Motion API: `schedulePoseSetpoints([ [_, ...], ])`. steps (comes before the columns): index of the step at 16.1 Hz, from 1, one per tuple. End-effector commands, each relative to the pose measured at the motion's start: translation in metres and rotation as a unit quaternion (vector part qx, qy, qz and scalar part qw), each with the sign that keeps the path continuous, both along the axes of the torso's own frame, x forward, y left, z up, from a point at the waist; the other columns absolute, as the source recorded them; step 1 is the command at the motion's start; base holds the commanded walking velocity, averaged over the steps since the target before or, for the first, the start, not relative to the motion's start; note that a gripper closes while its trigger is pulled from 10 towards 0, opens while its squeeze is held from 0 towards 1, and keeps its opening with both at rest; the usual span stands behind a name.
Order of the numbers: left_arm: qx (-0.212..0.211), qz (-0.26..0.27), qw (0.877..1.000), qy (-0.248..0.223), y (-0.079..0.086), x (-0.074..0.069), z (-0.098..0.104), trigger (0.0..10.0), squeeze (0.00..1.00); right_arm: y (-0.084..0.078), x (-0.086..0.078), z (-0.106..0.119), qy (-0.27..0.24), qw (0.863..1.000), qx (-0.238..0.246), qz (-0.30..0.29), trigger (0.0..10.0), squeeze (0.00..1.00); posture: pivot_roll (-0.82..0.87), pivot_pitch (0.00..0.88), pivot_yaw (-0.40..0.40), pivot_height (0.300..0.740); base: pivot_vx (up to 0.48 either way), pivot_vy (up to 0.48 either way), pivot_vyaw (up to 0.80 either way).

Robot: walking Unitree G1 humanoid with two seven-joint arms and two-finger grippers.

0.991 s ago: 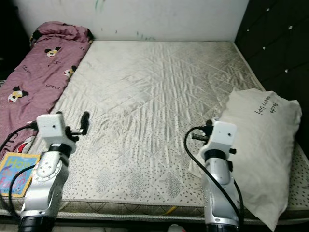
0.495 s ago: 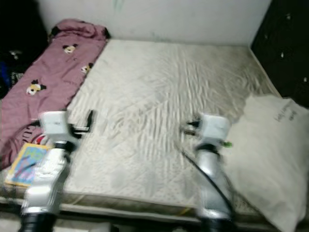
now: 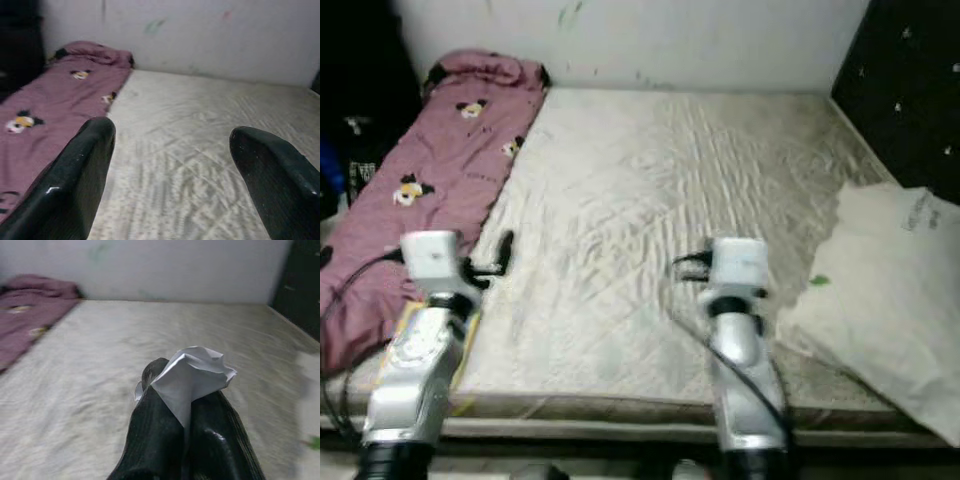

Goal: Clean up the room

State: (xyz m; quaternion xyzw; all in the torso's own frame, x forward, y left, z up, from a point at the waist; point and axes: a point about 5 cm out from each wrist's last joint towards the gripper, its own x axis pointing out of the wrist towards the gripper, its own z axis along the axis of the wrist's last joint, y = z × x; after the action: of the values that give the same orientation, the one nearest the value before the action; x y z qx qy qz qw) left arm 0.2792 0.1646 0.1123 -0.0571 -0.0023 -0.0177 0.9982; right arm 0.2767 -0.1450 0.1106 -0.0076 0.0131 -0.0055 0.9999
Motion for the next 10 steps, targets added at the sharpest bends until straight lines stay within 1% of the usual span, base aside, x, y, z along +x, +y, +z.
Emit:
schedulePoseSetpoints([
  [1, -0.008, -0.01, 1.0, -0.002, -0.0069, 0.0005, 0.0018, 10.0, 0.0, -0.0043, 0.0007, 0.0022, -0.004, 1.0, -0.003, -0.002, 10.0, 0.0, 0.01, 0.0, 0.034, 0.74, 0.0, 0.48, 0.0],
  [3, -0.009, -0.009, 1.0, -0.001, -0.0068, 0.0006, 0.0017, 10.0, 0.0, -0.0048, 0.0006, 0.0021, -0.004, 1.0, -0.005, -0.005, 10.0, 0.0, 0.01, 0.0, 0.033, 0.74, 0.0, 0.48, 0.0],
  [4, -0.011, -0.007, 1.0, 0.001, -0.0066, 0.0011, 0.0014, 10.0, 0.0, -0.0043, 0.0006, 0.0006, 0.006, 1.0, -0.002, 0.0, 10.0, 0.0, 0.01, 0.0, 0.033, 0.74, 0.0, 0.48, 0.0],
  [6, -0.012, -0.004, 1.0, -0.001, -0.0066, 0.002, 0.0018, 10.0, 0.0, -0.0014, -0.0007, -0.0028, 0.017, 1.0, 0.015, 0.011, 10.0, 0.0, 0.01, 0.0, 0.033, 0.74, 0.0, 0.48, 0.0],
  [8, -0.002, -0.003, 1.0, -0.005, -0.0074, 0.002, 0.003, 10.0, 0.0, 0.0005, -0.0009, -0.0019, 0.01, 0.999, 0.036, 0.025, 10.0, 0.0, 0.01, 0.0, 0.033, 0.74, 0.0, 0.0, 0.0],
  [10, -0.001, -0.005, 1.0, -0.005, -0.0078, 0.0032, 0.0029, 10.0, 0.0, 0.0008, 0.0001, -0.0018, 0.011, 0.999, 0.039, 0.029, 10.0, 0.0, 0.01, 0.0, 0.031, 0.74, 0.0, 0.0, 0.0],
])
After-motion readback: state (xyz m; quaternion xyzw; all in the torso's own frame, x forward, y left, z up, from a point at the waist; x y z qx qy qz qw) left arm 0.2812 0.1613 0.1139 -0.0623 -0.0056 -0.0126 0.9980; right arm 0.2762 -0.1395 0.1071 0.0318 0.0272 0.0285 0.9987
